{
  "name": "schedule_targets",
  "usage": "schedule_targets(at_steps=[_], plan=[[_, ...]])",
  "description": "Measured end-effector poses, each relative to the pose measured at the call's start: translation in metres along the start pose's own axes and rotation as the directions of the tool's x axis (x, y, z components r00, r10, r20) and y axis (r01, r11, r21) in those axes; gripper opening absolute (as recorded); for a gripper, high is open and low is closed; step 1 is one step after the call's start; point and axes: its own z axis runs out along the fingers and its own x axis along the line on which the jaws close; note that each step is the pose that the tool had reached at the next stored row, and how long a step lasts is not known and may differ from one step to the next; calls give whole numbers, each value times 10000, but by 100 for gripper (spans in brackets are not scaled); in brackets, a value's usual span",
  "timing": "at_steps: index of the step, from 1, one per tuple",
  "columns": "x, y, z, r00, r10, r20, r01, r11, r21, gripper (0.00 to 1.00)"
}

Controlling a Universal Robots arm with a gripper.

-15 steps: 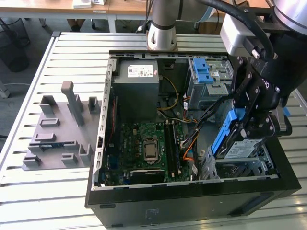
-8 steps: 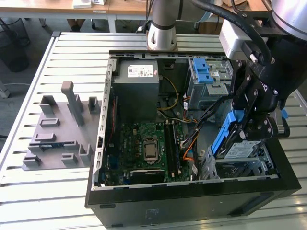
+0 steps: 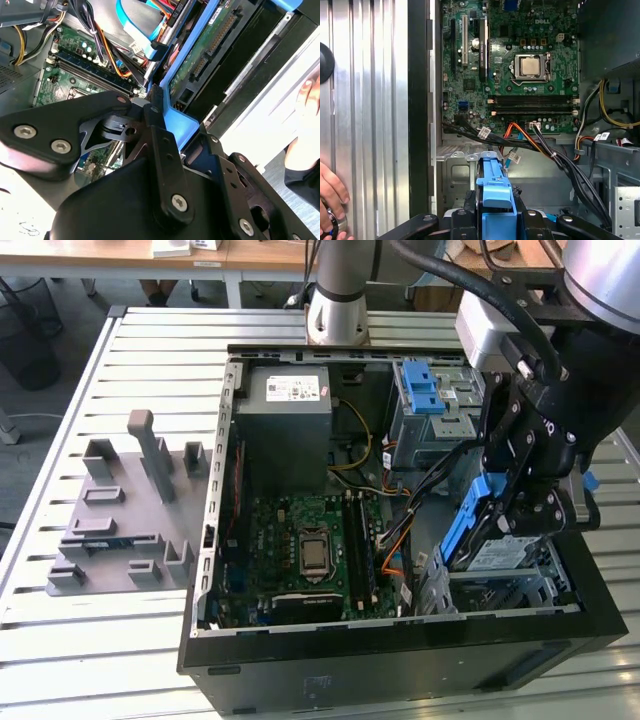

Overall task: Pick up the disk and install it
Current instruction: 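Insert the disk into the insertion slot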

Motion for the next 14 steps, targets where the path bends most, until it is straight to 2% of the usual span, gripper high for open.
schedule_targets(at_steps=[6, 14], plan=[[0, -1, 37, 10000, 0, 0, 0, 10000, 0, 36], [4, -2, 120, 10000, 1, 1, -1, 10000, 0, 36]])
